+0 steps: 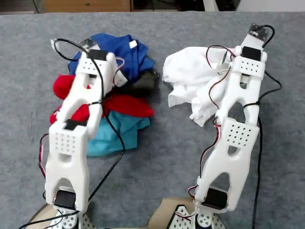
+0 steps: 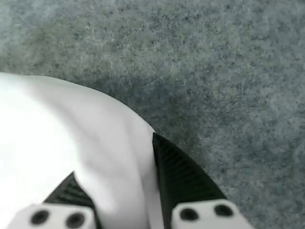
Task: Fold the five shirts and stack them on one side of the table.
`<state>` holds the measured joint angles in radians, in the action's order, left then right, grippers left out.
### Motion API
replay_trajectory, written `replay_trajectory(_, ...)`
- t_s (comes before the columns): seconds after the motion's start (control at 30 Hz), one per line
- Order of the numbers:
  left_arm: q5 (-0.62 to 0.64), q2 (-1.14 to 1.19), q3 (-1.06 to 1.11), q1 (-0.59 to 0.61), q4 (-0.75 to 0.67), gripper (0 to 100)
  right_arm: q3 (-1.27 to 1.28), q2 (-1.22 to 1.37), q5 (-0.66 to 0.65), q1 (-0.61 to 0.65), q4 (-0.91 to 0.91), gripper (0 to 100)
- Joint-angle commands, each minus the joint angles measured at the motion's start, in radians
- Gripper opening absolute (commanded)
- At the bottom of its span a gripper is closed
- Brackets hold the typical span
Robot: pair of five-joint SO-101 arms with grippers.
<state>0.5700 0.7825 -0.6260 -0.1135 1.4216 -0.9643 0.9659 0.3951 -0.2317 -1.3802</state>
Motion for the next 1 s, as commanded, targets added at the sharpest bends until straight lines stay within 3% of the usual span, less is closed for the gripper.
replay_trajectory(0.0, -0.009, 0.148, -0.181, 0.003, 0.129, 24, -0.048, -0.008, 0.005, 0.018, 0.011, 5.8)
replay_trajectory(0.2, -0.043, 0.343, -0.468, 0.100, 0.222, 1, -0.056, 0.007, 0.005, 0.018, 0.011, 5.8)
replay_trajectory(0.57, -0.044, 0.414, -0.888, 0.560, 0.308, 2, -0.058, 0.016, 0.005, 0.028, 0.015, 5.8)
replay_trajectory(0.87, -0.046, 0.404, -1.048, 0.706, 0.319, 2, -0.058, 0.016, 0.005, 0.038, 0.014, 5.8)
replay_trajectory(0.97, -0.048, 0.384, -1.046, 0.695, 0.338, 2, -0.058, 0.016, 0.005, 0.038, 0.014, 5.8)
